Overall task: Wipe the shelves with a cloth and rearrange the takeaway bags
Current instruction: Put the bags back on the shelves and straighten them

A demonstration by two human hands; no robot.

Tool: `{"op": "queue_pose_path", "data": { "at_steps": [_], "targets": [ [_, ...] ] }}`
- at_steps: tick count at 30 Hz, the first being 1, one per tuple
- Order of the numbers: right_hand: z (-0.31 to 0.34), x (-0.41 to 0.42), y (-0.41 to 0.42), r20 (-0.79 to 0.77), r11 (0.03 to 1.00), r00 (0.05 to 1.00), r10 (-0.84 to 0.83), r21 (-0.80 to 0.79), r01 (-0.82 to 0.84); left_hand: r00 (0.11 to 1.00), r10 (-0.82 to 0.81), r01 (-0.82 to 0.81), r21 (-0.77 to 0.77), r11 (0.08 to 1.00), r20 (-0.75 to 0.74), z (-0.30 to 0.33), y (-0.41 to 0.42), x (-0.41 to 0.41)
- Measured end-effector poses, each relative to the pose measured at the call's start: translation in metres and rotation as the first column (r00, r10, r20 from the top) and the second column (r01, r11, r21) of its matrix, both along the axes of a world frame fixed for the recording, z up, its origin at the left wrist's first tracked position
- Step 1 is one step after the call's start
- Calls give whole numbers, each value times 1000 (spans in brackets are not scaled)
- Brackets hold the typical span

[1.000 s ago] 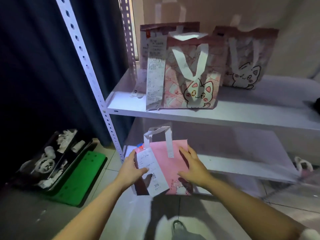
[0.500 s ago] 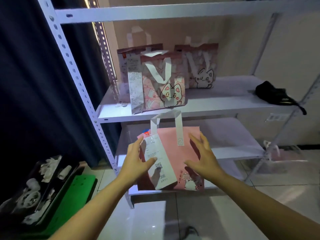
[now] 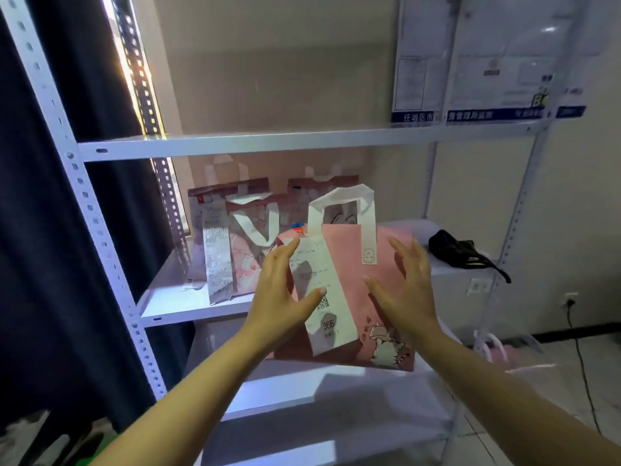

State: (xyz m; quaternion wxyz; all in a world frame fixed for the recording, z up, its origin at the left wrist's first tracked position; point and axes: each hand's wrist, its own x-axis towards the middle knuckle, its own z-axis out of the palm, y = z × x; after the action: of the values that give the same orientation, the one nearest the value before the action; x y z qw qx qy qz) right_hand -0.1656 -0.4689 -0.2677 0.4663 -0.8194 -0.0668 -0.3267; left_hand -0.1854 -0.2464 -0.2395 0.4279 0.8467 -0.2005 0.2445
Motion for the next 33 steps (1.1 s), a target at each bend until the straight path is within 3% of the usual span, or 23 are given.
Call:
{"op": "queue_pose_path", "data": {
  "at_steps": [4,7,11,16,22,33],
  "targets": [
    [13,31,-31,66,1000,998,0,3,0,999,16,-18,36,999,43,17,-33,34],
    [17,62,-53,100,996,994,34,-82,-26,997,53,-58,110,992,49,20,-52,65],
    [12,105,-76,134,979,987,89,-192,-63,992,100,-115,232,966,74,7,-69,108],
    [6,167,-96,189,974,974,121,-212,-80,974,140,-199,378,904,179,-17,-86,158],
    [2,230,-113,121,955,972,202,-246,-168,927,295,-371,454,810,232,-37,-100,202],
    [-26,264,-141,-77,830,970,232,-504,-239,771,599,-607,534,589,216,-62,-123,238]
  ]
}}
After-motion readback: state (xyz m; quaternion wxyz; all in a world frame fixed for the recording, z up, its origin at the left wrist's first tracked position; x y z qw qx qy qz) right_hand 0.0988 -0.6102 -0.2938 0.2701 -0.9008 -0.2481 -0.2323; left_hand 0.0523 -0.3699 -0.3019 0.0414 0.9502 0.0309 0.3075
